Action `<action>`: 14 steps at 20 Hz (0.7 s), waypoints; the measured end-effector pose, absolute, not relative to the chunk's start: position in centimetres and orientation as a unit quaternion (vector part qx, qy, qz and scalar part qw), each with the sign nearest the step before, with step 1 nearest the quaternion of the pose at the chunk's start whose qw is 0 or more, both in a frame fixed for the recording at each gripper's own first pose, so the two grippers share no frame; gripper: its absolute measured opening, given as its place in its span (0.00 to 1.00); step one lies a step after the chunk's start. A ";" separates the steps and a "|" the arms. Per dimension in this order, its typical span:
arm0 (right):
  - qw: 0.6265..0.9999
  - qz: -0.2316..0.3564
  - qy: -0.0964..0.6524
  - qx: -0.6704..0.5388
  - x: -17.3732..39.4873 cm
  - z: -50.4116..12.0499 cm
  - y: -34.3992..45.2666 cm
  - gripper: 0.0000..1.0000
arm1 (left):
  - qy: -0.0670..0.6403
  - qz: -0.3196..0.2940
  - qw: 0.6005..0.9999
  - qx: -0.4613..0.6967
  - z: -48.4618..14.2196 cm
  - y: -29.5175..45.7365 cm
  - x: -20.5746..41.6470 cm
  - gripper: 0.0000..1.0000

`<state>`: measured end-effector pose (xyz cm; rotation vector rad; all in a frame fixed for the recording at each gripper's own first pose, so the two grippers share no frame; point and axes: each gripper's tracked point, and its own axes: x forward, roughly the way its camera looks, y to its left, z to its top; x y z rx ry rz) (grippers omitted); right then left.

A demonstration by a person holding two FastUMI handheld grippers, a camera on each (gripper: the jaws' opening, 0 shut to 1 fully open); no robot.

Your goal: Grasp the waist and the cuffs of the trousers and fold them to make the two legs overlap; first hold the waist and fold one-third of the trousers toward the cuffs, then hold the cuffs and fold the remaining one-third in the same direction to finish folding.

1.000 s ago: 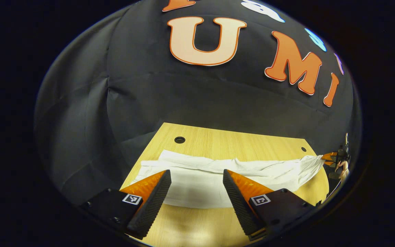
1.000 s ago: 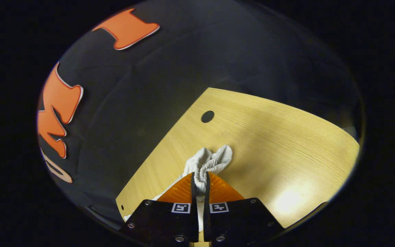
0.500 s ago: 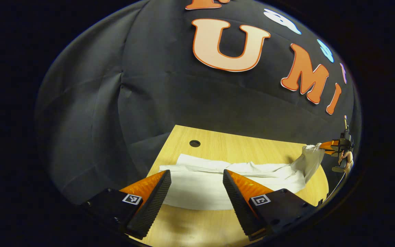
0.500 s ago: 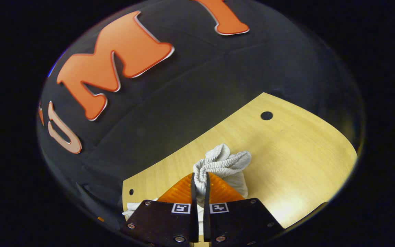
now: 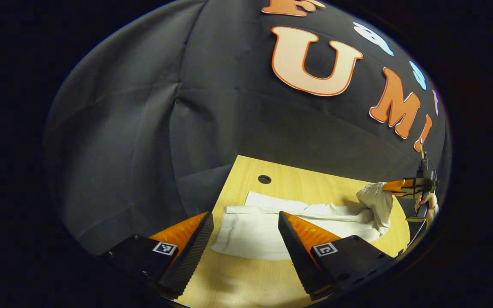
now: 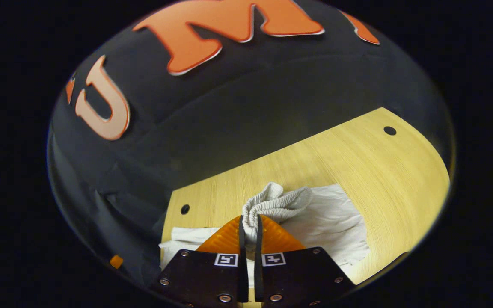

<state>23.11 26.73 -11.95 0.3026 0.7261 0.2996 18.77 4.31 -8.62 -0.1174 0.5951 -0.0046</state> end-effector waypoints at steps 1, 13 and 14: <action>0.913 0.155 0.354 0.134 23.0 -12.2 27.8 0.06 | 0.294 0.002 0.954 -0.061 -8.8 4.4 18.8 1.00; 0.885 0.192 0.423 0.039 20.4 -19.9 30.5 0.14 | 0.330 0.039 0.938 -0.101 -10.7 4.9 18.4 0.97; 0.882 0.199 0.425 0.039 20.4 -19.9 30.5 0.16 | 0.332 0.041 0.937 -0.100 -10.8 4.8 18.3 0.96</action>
